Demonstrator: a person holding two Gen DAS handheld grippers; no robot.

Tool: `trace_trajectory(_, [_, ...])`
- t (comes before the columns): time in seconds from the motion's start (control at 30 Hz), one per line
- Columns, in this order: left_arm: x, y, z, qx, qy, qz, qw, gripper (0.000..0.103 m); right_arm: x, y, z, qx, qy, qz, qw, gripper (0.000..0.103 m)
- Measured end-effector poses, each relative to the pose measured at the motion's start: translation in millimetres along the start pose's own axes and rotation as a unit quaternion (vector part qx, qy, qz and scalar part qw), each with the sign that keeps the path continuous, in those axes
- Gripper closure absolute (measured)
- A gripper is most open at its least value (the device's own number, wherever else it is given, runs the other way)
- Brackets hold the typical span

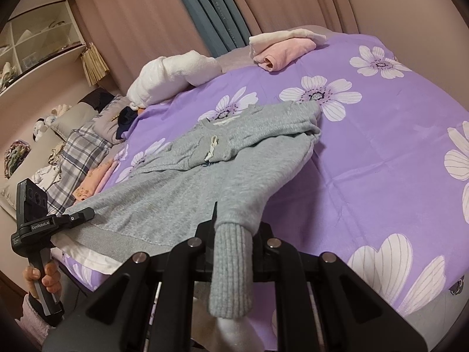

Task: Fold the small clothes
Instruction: 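Lift the hem with both grippers and fold it toward the collar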

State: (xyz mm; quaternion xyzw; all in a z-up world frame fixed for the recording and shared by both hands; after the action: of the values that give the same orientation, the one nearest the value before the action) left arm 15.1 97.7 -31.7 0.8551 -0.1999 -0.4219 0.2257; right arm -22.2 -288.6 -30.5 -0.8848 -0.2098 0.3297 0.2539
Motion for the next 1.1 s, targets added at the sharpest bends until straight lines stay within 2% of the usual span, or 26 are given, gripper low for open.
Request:
trace_trajectory(0.53, [-27,22,8,0.022,-0.001,0.019,0.9996,0.093,-41,-7,0,-0.011,0.0,-0.024,1.0,0.09])
trace_trajectory(0.83, [-6,7,-18,-0.001,-0.01,0.006,0.9999,0.093,-17,14,-26,0.038,0.002,-0.054,0.998,0.09])
trace_trajectory(1.1, [23,-14,-69,-0.055,-0.028,0.006,0.998,0.093,33,33,-77,0.082,-0.02,-0.082,0.993,0.089])
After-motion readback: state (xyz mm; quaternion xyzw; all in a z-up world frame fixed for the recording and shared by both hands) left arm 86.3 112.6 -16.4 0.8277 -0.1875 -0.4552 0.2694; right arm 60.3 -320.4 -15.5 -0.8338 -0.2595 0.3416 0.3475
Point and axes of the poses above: each gripper's, at about its wrist camera, not at the fingertips, and x roughly the way its jaws point, y to its right, z to its underside, the point moved 3 cm from there along x, roughly the way its jaws point, and after that the axes turned 8 degrees about -z, right-handed, at the moved point
